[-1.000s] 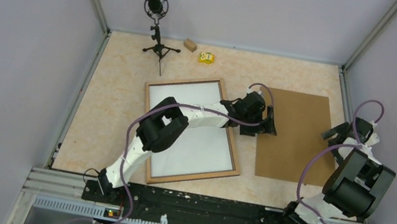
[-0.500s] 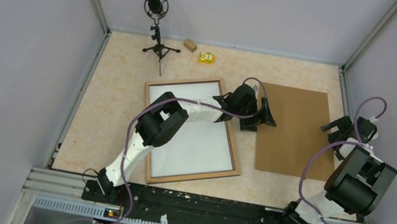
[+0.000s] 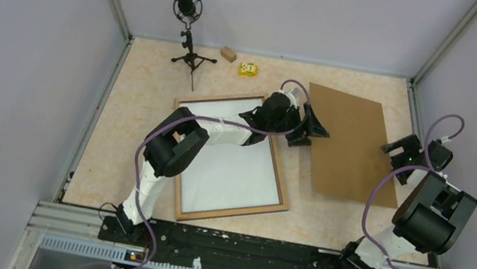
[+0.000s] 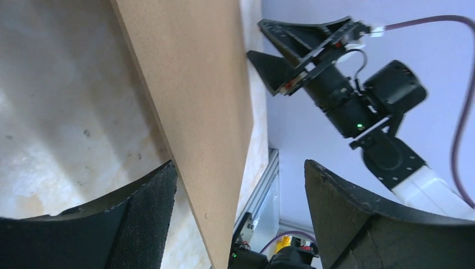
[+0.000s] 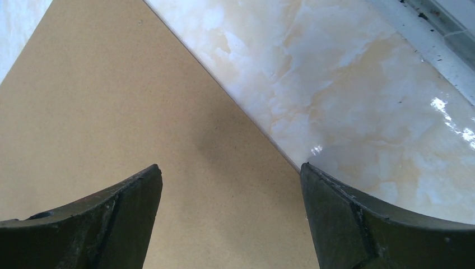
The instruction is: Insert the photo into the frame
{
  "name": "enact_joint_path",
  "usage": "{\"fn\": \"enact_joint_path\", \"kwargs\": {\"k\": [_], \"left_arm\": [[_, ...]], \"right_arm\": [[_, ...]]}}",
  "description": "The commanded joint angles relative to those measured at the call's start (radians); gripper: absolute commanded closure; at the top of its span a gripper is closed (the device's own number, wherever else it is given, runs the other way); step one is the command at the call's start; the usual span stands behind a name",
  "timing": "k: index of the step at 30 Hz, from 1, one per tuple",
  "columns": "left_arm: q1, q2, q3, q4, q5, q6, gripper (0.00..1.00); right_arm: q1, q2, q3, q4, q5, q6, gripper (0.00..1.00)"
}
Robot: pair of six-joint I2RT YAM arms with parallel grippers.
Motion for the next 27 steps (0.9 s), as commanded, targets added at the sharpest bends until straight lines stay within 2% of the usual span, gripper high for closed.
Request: {"fn": "enact_joint_path", "kwargs": {"k": [1, 5, 9, 13, 20, 27], "left_arm": [[-0.001, -0.084, -0.022, 0.180, 0.015, -0.040, 0.16], [-0.001, -0.078, -0.045, 0.235, 0.004, -0.064, 0.25], [-0.002, -0.060, -0.041, 0.241, -0.011, -0.084, 0.30], [-0.003, -0.042, -0.035, 0.246, -0.023, -0.088, 0.44], [-0.005, -0.005, 0.000, 0.209, -0.042, -0.083, 0.60], [-0.018, 0.056, 0.086, 0.195, -0.032, -0.085, 0.67]], "right_arm": [[0.008, 0.050, -0.048, -0.077, -0.094, 0.034, 0.10], [0.008, 0.055, -0.049, -0.066, -0.109, 0.038, 0.10], [0.008, 0.060, -0.051, -0.058, -0.120, 0.041, 0.10], [0.009, 0.063, -0.053, -0.053, -0.126, 0.041, 0.11], [0.011, 0.069, -0.053, -0.043, -0.141, 0.046, 0.11], [0.015, 0.077, -0.049, -0.040, -0.146, 0.044, 0.11]]}}
